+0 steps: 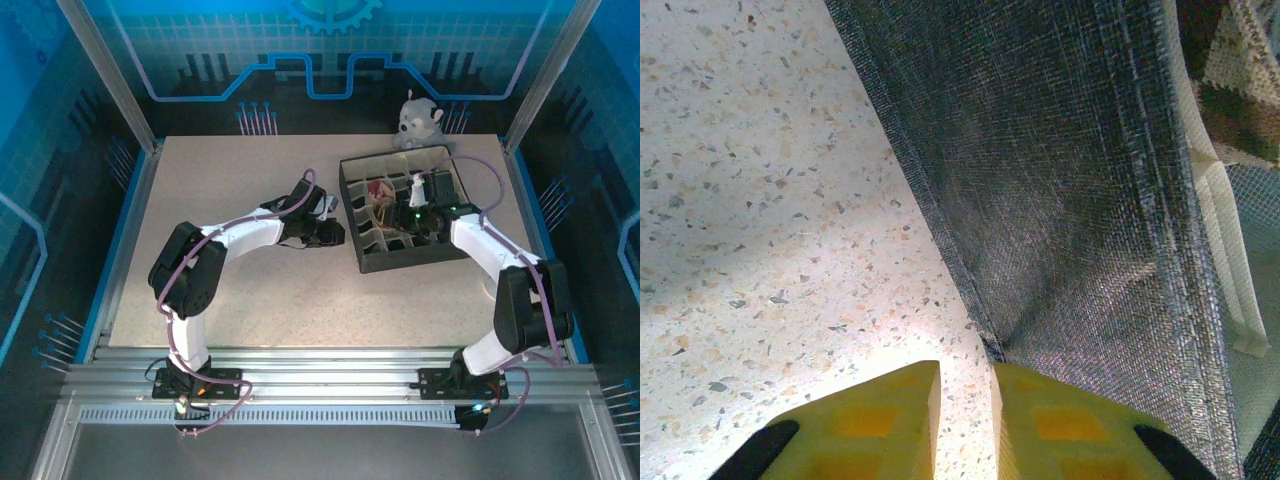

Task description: Roll the socks

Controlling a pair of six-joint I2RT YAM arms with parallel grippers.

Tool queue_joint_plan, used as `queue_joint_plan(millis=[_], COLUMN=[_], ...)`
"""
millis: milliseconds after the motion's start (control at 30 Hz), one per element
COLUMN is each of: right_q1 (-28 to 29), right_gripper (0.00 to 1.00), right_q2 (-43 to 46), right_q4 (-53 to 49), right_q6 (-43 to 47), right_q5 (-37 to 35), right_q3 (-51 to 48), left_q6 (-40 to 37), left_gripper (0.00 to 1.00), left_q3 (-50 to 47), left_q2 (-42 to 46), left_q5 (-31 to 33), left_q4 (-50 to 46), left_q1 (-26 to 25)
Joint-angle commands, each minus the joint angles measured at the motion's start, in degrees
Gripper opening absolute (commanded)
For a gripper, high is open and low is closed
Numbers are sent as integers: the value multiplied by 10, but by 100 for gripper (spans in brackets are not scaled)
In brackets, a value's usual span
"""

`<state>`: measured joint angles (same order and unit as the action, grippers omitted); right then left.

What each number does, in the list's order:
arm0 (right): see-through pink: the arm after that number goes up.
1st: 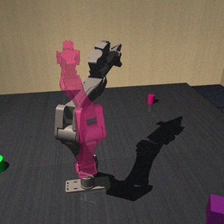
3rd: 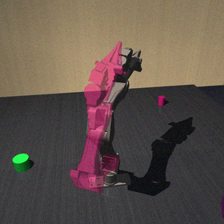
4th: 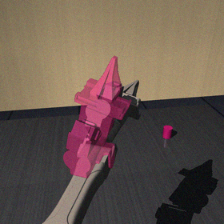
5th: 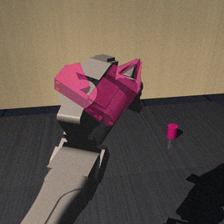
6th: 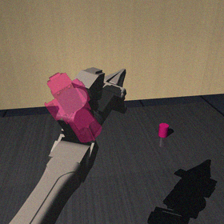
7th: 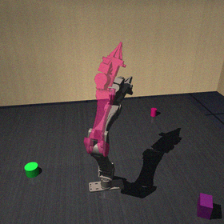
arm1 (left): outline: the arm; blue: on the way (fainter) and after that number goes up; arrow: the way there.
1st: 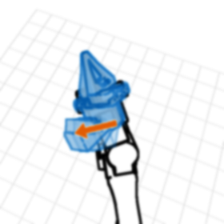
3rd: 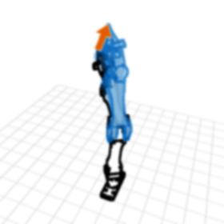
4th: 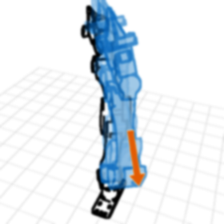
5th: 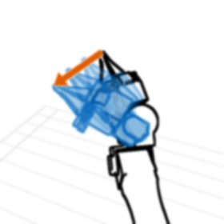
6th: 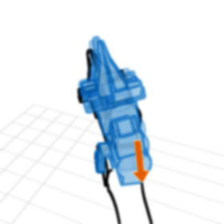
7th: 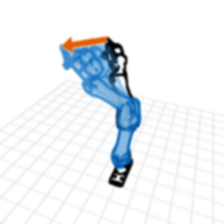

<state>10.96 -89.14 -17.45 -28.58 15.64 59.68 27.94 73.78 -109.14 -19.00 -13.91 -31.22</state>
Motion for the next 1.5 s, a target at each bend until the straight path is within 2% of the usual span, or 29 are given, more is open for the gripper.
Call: queue_joint_plan(millis=[0,167,333,533,667,833,933,1100,1233,1367,1467], right_q1=[4,-1,-1,-2,6,13,17,30,24,-8,-45], right_gripper=[33,36,39,42,42,48,47,45,45,50,60], right_q2=[-27,-56,-78,-95,-53,-8,3,8,47,122,181], right_q4=[-28,-20,-51,-78,-86,-127,-147,-146,-129,-119,-114], right_q6=[-6,-13,19,38,48,74,92,108,130,159,173], right_q5=[5,1,-56,-71,-89,-135,-148,-143,-151,-173,-184], right_q3=[35,39,63,87,106,148,159,143,112,69,34], left_q6=[-14,-17,-19,-21,-22,-26,-28,-36,-82,-149,-187], left_gripper=[17,17,17,17,17,17,17,17,18,27,34], left_q3=[-4,-3,-2,-2,-3,-2,-3,-6,-7,-14,-34], left_q2=[9,10,8,9,9,13,17,27,53,102,147], left_q5=[-16,-15,-15,-14,-13,-9,-6,-2,14,59,80], left_q4=[-11,-14,-18,-21,-25,-26,-28,-34,-52,-84,-87], left_q1=[4,4,4,5,6,7,8,11,15,31,52])
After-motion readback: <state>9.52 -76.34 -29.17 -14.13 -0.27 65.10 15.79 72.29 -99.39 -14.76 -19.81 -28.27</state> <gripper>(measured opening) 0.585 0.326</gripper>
